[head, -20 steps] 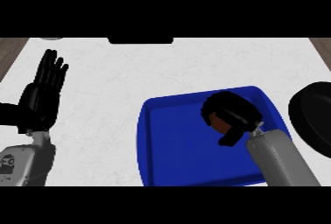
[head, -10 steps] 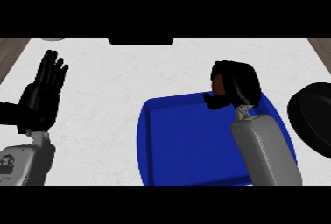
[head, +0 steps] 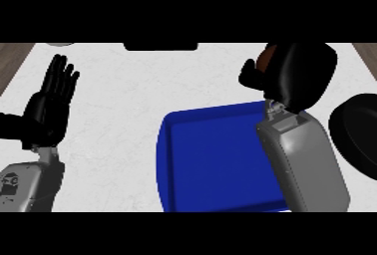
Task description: Pick the cupcake from the tray and place it in the pot
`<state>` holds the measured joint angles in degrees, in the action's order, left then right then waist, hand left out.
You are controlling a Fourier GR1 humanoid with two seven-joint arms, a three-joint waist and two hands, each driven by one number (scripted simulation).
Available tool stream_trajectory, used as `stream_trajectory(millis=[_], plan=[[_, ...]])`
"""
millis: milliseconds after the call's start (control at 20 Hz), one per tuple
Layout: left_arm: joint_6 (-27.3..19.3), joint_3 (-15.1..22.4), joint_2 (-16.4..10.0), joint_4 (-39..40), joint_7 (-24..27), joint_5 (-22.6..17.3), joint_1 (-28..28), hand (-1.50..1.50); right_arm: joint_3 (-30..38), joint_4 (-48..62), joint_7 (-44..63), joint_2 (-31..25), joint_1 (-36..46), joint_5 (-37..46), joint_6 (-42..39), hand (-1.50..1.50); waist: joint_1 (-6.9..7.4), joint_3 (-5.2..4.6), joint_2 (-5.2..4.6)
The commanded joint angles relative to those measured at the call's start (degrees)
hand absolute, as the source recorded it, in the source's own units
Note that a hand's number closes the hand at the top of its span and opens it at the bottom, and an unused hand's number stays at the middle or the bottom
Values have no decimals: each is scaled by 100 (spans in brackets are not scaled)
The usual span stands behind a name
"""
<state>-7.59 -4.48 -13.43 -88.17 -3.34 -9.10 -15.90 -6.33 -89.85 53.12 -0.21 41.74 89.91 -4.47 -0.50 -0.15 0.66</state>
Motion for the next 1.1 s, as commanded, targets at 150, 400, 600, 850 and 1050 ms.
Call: stream_trajectory(millis=[150, 400, 600, 850, 1050], plan=[[-165, 98, 177, -145, -34, 131, 54, 0, 275, -1559, 610, -381, -19, 468, -1442, 150, -38, 13, -18], [19, -74, 36, -99, 133, 64, 199, 0, 1322, -2485, -244, -1173, -907, -487, -1845, 150, -90, 17, -25], [40, -148, 11, -169, -47, -26, 37, 0, 2026, -2552, -828, -1430, -2146, -993, -977, 150, -43, 22, -53], [-48, 122, 359, 31, 355, 267, 266, 0, 2995, -2666, -1414, -1918, -2382, -1742, -929, 150, -8, 18, -59], [191, -172, 63, -134, -91, -84, -12, 0, 3877, -2177, -2352, -2250, -2935, -2663, -652, 150, -13, 20, -57]])
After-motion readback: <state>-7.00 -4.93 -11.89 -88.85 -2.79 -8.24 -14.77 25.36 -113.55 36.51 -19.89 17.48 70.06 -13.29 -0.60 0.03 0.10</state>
